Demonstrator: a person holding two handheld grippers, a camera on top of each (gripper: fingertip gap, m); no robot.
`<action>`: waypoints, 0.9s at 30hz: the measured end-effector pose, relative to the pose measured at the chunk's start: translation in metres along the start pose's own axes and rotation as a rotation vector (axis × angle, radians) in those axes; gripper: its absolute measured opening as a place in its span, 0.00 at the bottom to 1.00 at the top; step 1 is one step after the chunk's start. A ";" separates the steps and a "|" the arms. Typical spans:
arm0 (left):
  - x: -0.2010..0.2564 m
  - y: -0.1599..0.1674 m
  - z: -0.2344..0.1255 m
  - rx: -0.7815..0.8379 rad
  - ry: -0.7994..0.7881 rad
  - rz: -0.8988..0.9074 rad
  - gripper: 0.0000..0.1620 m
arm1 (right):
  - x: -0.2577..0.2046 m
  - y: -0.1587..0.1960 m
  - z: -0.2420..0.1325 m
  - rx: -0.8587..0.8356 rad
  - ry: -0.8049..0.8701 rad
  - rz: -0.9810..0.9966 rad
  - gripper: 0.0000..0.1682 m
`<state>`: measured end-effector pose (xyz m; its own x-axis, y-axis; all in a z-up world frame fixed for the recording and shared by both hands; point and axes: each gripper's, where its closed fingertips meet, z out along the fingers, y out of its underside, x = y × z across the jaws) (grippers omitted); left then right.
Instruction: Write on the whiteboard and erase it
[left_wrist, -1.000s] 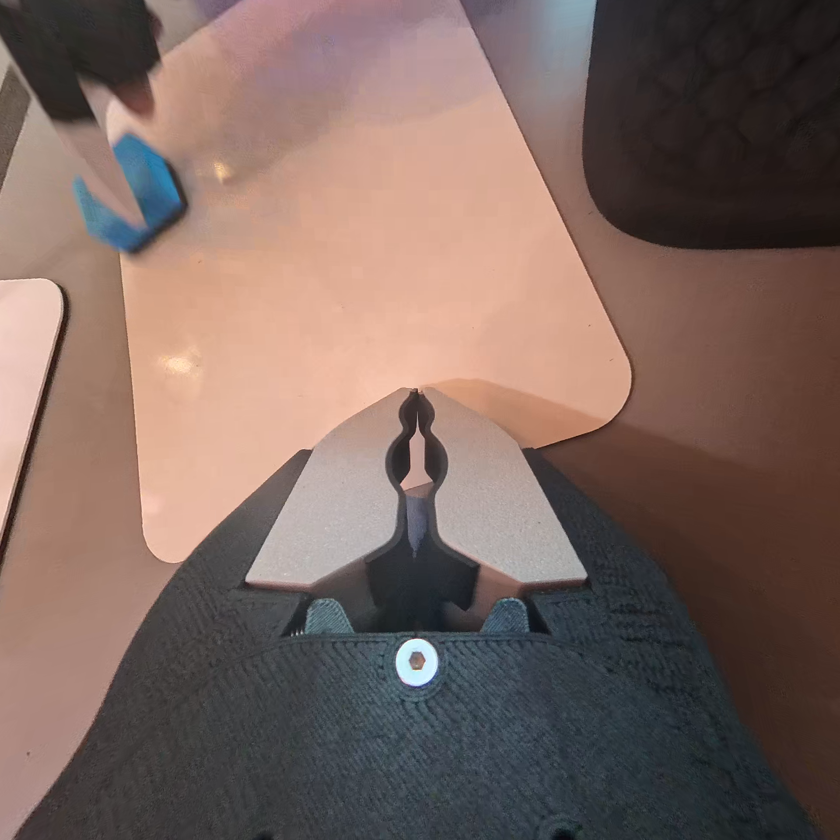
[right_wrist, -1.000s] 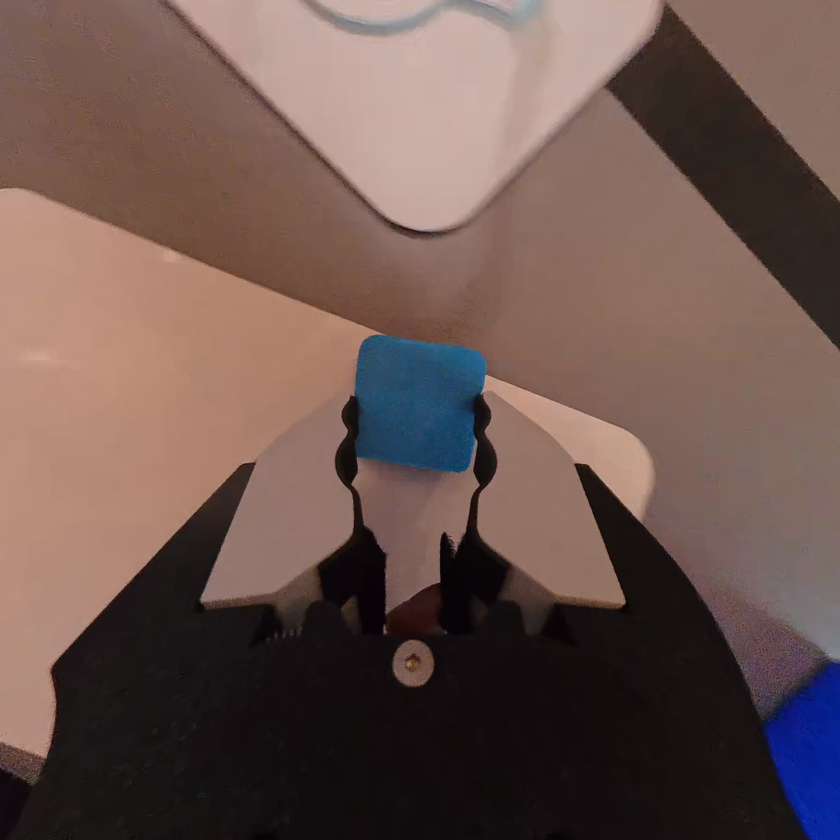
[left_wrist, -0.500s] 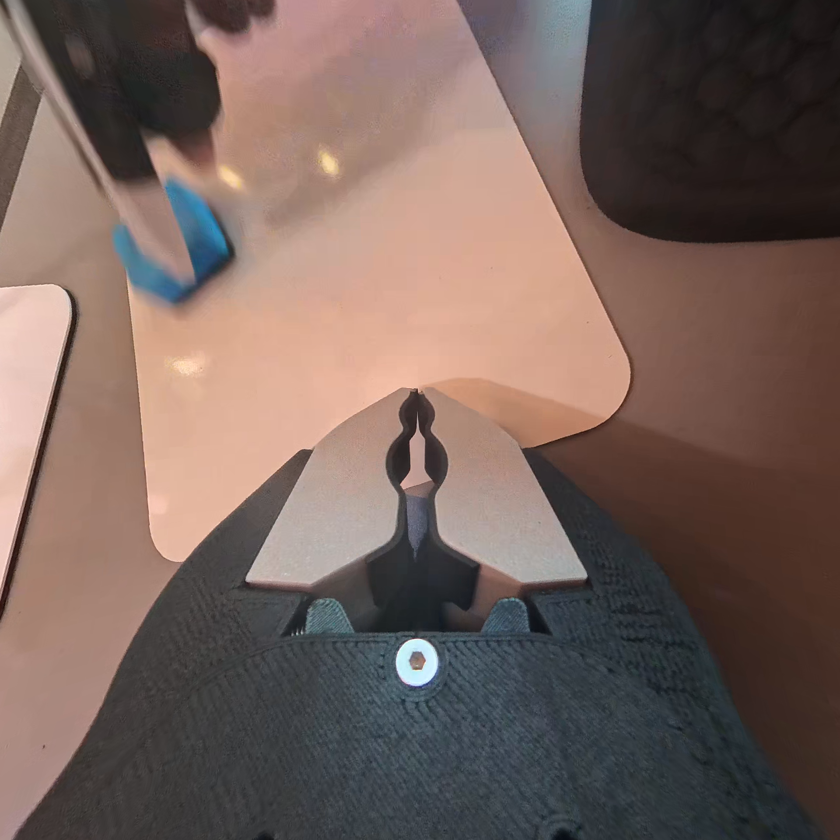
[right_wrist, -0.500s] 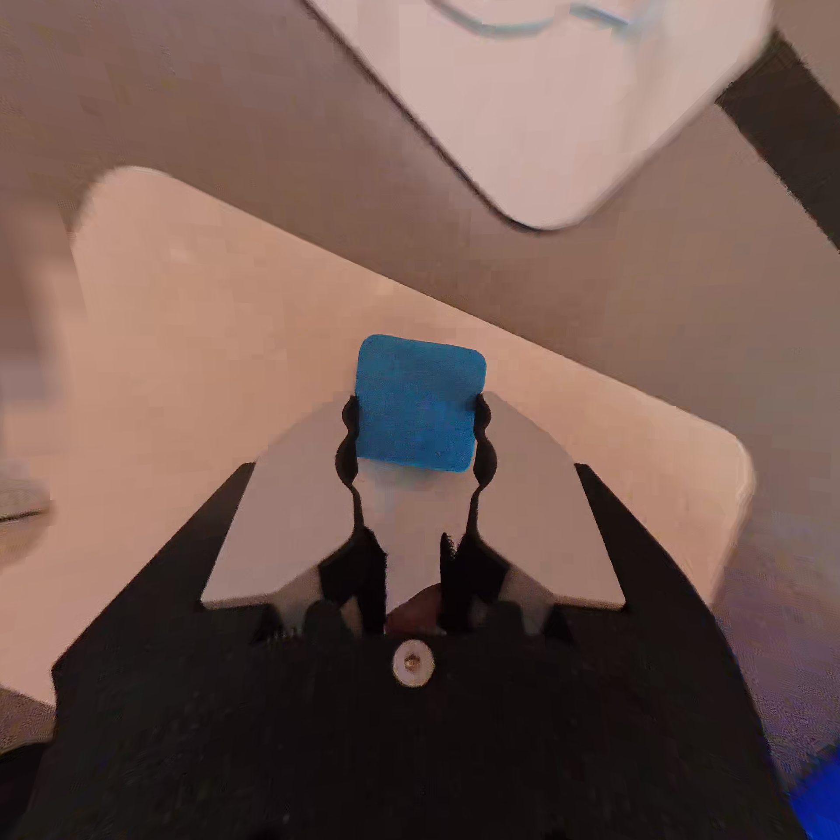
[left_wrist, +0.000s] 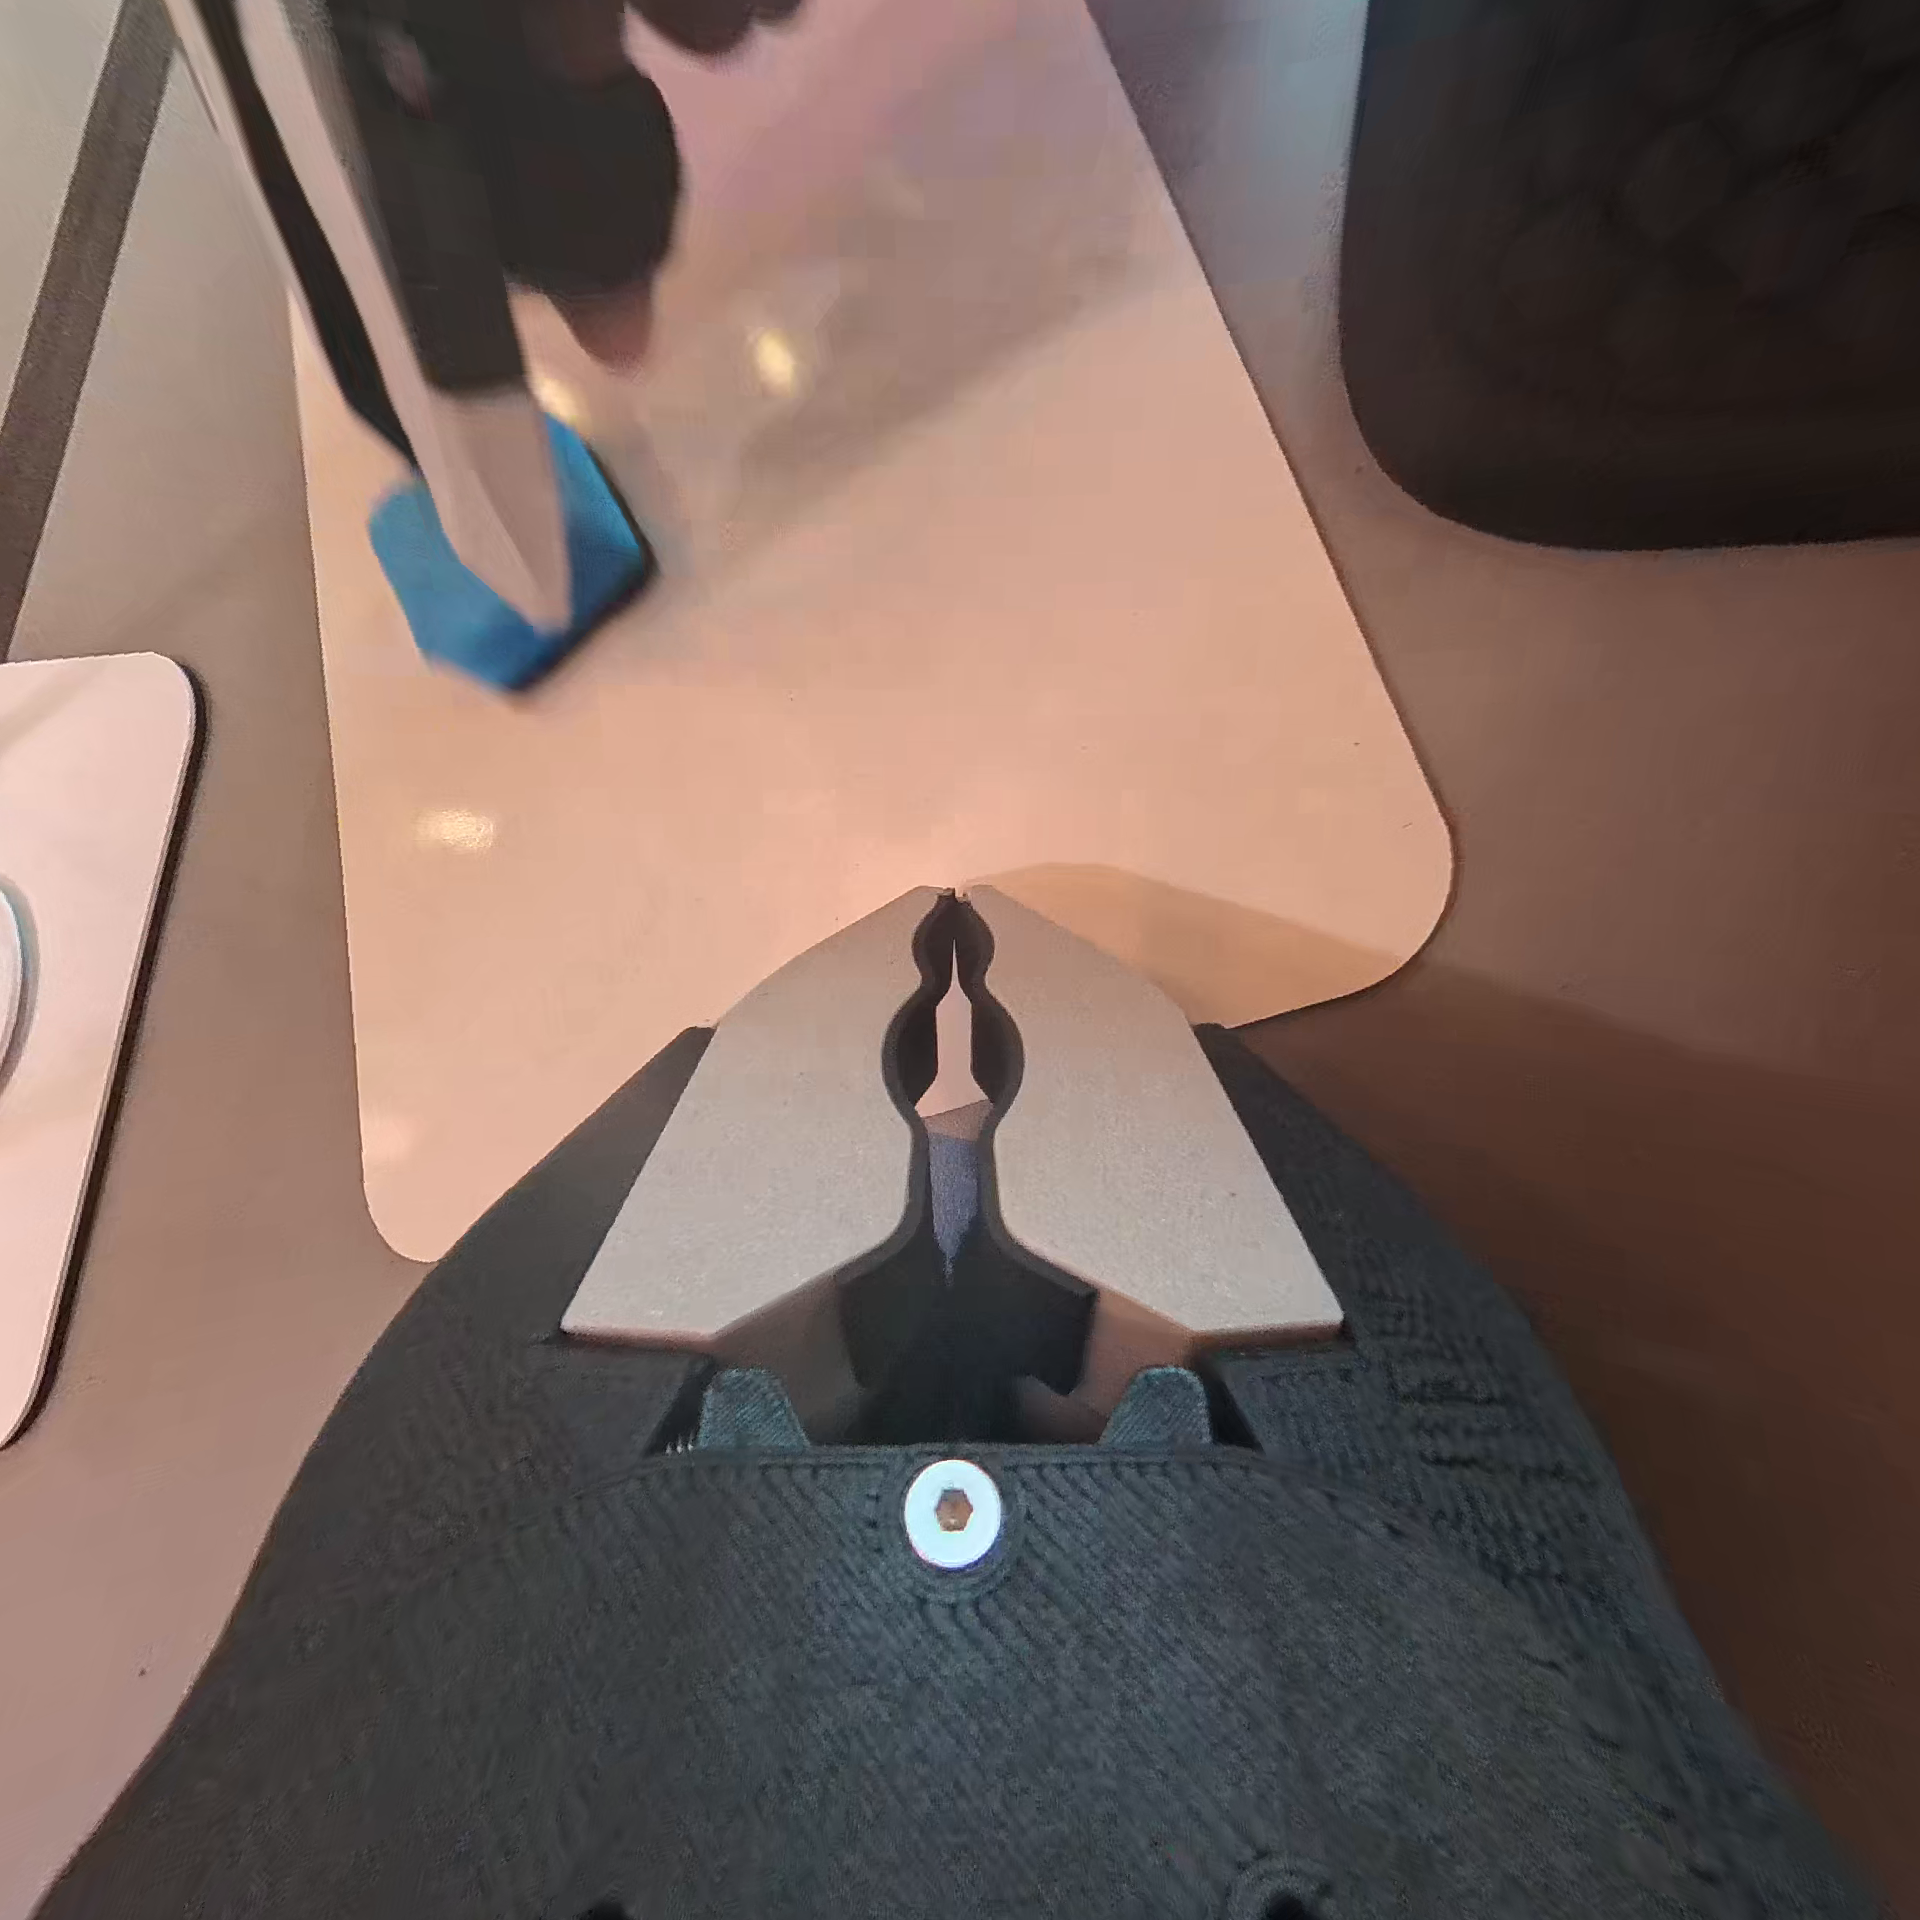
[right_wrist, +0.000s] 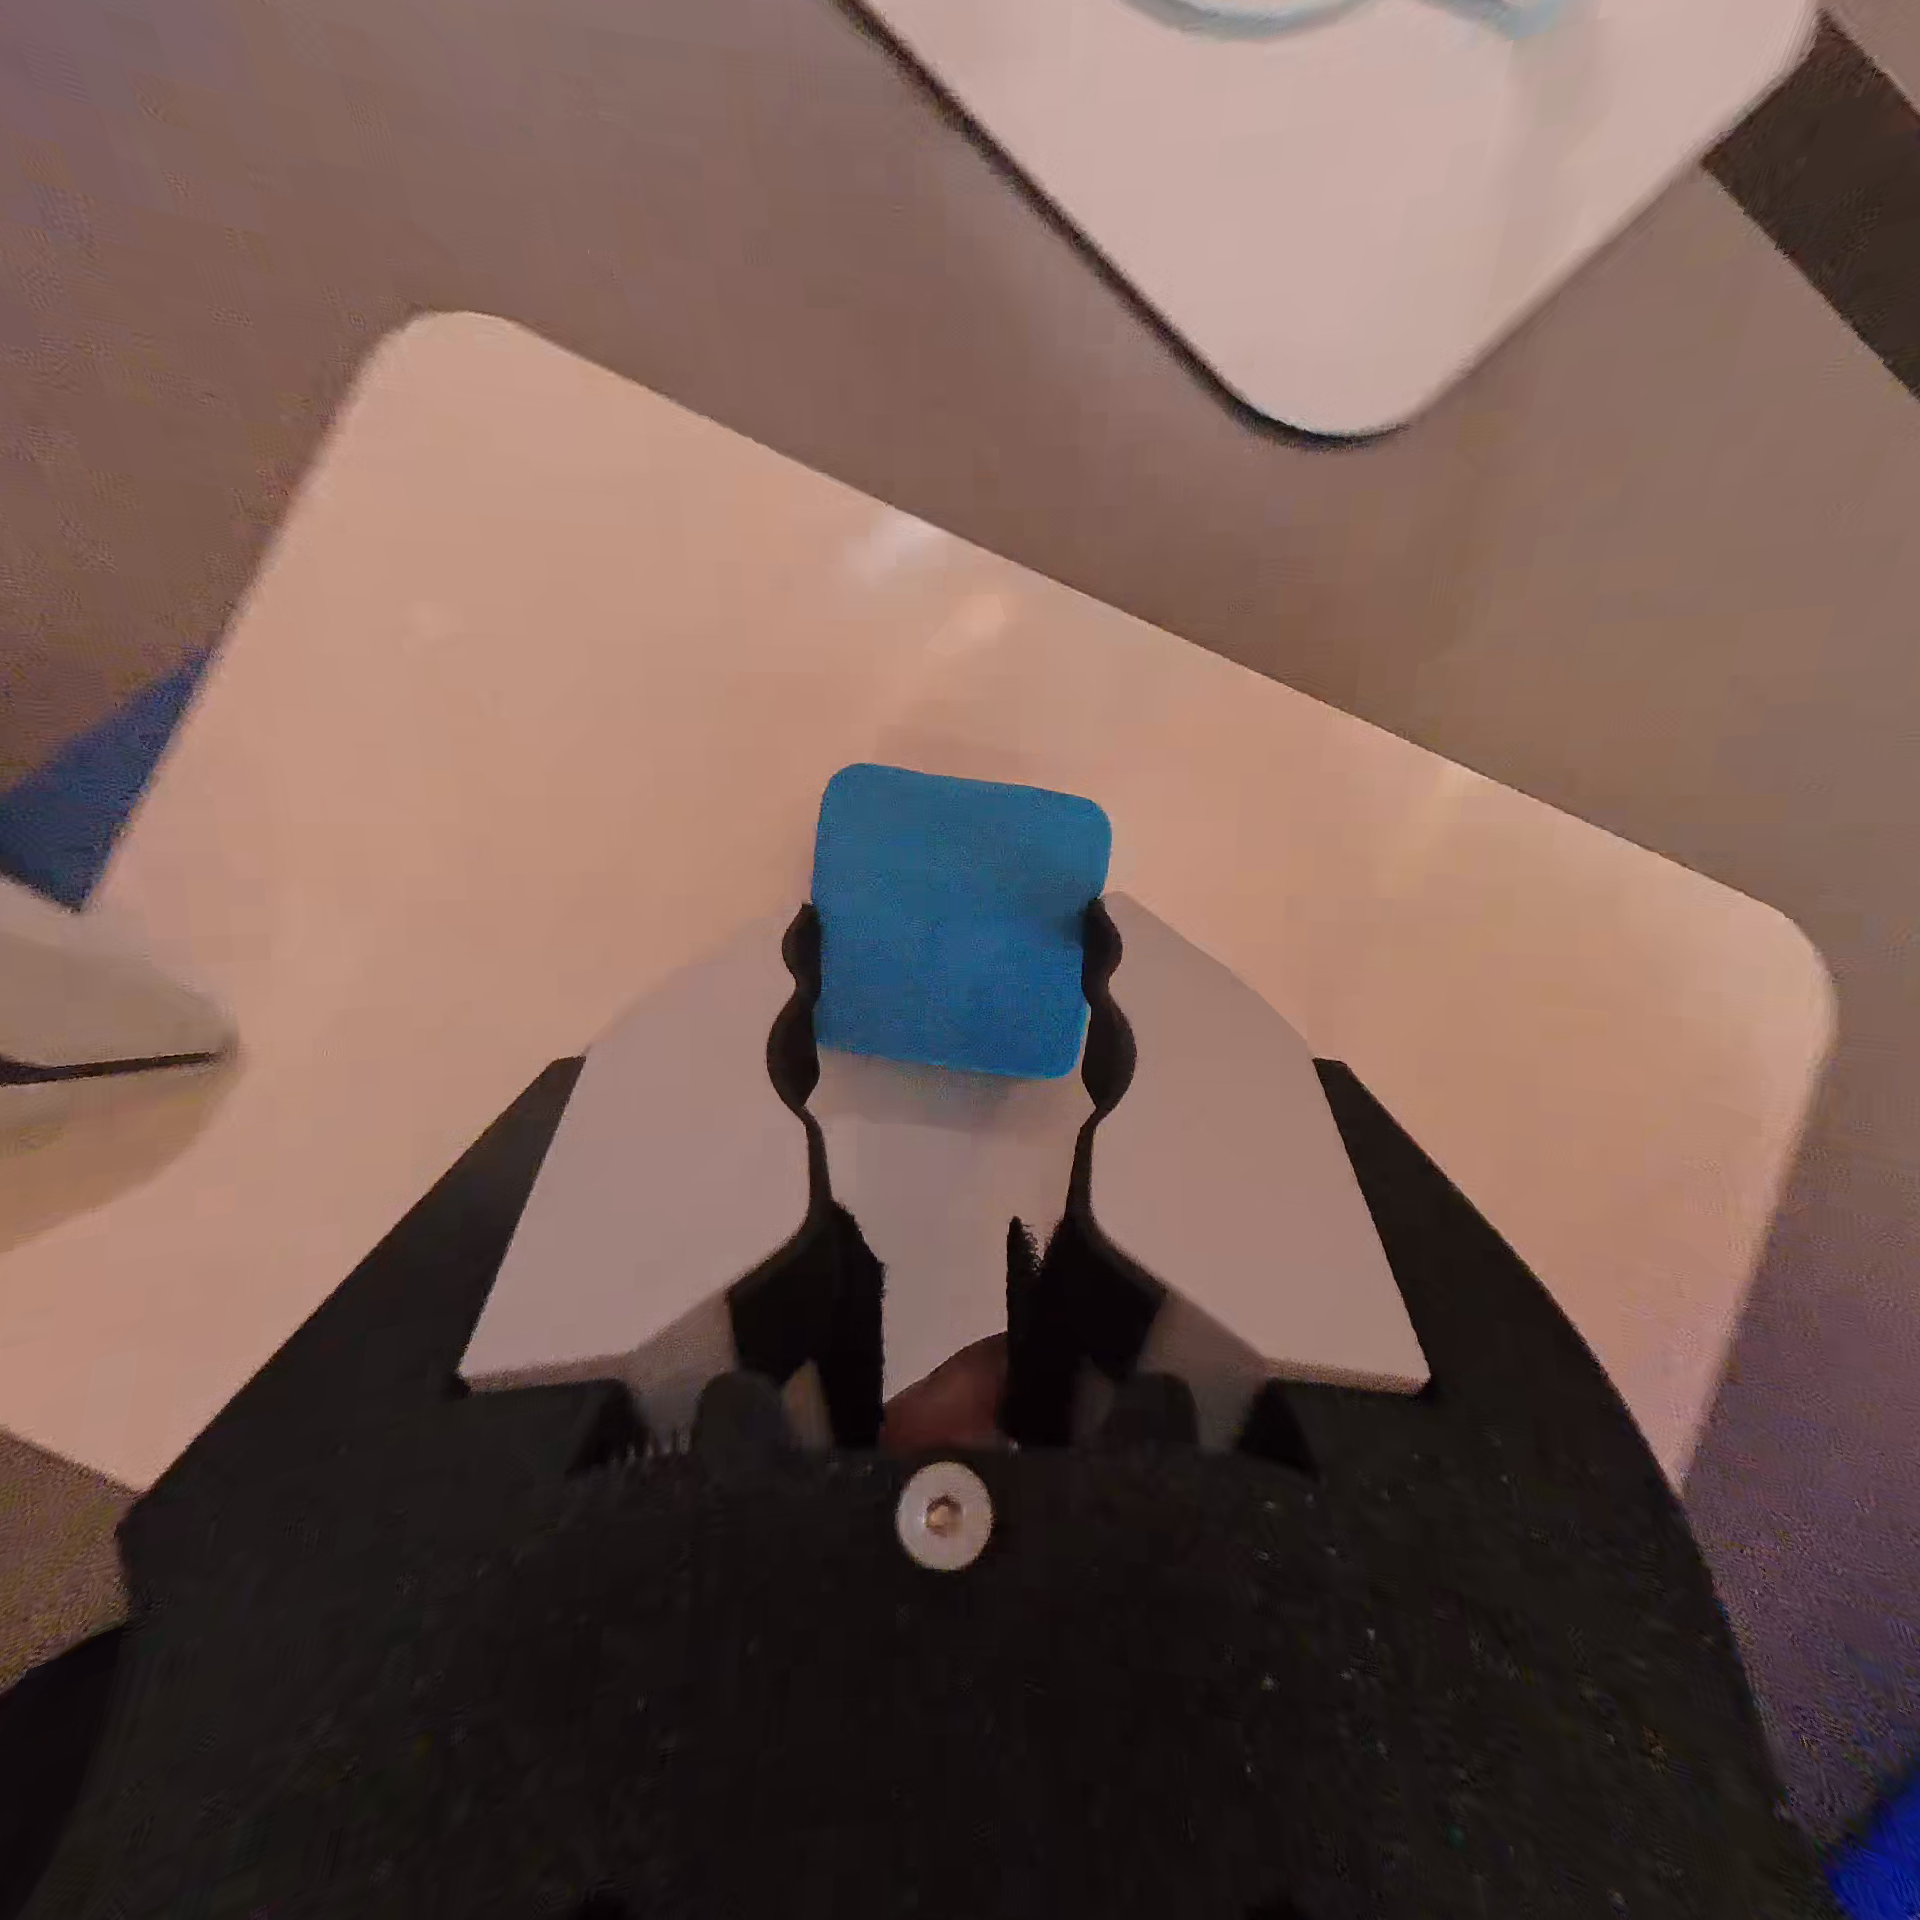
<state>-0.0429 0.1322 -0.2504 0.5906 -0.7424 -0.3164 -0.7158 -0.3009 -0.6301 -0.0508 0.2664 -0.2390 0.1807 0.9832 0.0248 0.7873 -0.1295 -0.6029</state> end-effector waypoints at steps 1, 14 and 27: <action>0.000 0.000 0.000 -0.002 -0.005 0.003 0.01 | -0.022 -0.002 0.001 0.006 -0.034 -0.028 0.29; -0.007 0.004 -0.001 -0.031 -0.062 0.045 0.00 | 0.005 0.190 -0.214 0.067 0.472 0.537 0.29; -0.043 -0.024 -0.111 0.293 -0.102 -0.317 0.31 | 0.006 0.213 -0.211 0.169 0.426 0.550 0.47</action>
<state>-0.0920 0.1052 -0.1429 0.8084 -0.5733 -0.1338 -0.3657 -0.3110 -0.8772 0.2419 0.2176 -0.1989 0.7670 0.6410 -0.0293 0.4202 -0.5362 -0.7320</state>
